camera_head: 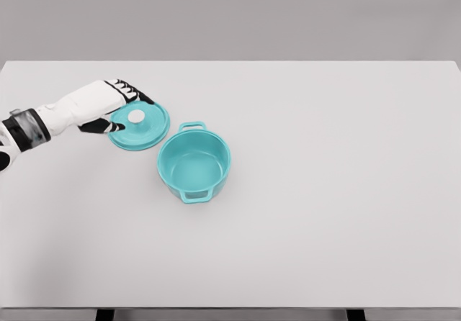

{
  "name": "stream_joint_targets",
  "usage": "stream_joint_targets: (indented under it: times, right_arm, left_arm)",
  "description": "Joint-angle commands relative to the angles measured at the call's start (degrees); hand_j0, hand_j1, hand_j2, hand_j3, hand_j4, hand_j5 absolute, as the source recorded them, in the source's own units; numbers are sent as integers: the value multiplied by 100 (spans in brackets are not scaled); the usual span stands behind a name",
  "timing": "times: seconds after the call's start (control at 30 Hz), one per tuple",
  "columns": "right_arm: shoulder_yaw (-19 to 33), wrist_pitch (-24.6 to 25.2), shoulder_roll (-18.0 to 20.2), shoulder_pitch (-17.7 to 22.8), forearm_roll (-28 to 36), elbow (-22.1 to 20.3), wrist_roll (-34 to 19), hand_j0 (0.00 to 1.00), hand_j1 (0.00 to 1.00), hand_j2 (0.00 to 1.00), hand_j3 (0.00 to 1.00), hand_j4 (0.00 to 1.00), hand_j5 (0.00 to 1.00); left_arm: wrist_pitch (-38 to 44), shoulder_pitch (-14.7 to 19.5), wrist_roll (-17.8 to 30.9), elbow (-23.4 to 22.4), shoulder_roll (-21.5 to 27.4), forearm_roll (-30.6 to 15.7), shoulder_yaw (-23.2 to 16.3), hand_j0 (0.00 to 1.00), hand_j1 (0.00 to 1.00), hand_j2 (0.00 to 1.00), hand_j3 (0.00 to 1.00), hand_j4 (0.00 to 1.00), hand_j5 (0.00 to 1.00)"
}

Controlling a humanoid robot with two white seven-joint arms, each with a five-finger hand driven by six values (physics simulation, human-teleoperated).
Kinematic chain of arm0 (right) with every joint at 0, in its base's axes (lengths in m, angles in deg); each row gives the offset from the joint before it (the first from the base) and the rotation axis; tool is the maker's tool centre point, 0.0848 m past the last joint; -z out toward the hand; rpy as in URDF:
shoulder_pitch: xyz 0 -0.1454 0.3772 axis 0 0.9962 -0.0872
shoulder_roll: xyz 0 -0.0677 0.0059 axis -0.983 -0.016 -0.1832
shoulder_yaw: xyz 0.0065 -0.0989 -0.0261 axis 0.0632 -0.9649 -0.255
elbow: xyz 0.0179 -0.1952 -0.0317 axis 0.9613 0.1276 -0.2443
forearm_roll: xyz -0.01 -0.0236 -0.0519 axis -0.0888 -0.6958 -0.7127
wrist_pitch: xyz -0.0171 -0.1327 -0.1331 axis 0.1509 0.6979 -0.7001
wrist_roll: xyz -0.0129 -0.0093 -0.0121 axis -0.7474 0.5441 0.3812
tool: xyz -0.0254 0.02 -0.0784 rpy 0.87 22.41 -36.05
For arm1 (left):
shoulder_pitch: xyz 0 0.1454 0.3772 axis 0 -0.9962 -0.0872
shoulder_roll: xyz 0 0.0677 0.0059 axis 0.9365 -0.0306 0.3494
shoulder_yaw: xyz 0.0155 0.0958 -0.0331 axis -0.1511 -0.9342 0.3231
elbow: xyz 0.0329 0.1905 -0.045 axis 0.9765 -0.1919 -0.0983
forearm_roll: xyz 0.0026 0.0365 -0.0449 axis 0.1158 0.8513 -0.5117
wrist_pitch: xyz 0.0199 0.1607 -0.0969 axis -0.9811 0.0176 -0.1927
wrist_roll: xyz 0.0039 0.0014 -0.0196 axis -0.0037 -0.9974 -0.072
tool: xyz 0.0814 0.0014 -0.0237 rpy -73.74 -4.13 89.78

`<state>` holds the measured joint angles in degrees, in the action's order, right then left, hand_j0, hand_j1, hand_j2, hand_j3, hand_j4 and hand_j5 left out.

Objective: Cover the pot with left arm

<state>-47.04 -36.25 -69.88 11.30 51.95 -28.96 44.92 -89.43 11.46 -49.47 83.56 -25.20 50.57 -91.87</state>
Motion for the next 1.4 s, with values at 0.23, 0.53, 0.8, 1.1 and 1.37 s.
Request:
stream_joint_targets:
  times: [0.23,0.53,0.8,1.1,1.37]
  right_arm:
    - [0,0,0,-9,0,-2,-1,100,100,100,100,100,100]
    - [0,0,0,0,0,-2,-1,100,100,100,100,100,100]
    - [0,0,0,0,0,-2,-1,100,100,100,100,100,100]
    - [0,0,0,0,0,-2,-1,100,100,100,100,100,100]
    - [0,0,0,0,0,-2,-1,100,100,100,100,100,100]
  left_arm:
    - [7,26,-3,-195,-54,122,-56,75,75,75,75,75,75]
    - [7,229,-3,-406,-89,131,-232,75,75,75,75,75,75]
    - [7,255,-3,-547,-299,289,-232,74,74,74,74,74,74]
    - [7,360,-3,-793,-423,429,-232,73,73,73,73,73,73]
    - [7,378,-3,-977,-537,544,-232,73,73,73,73,73,73]
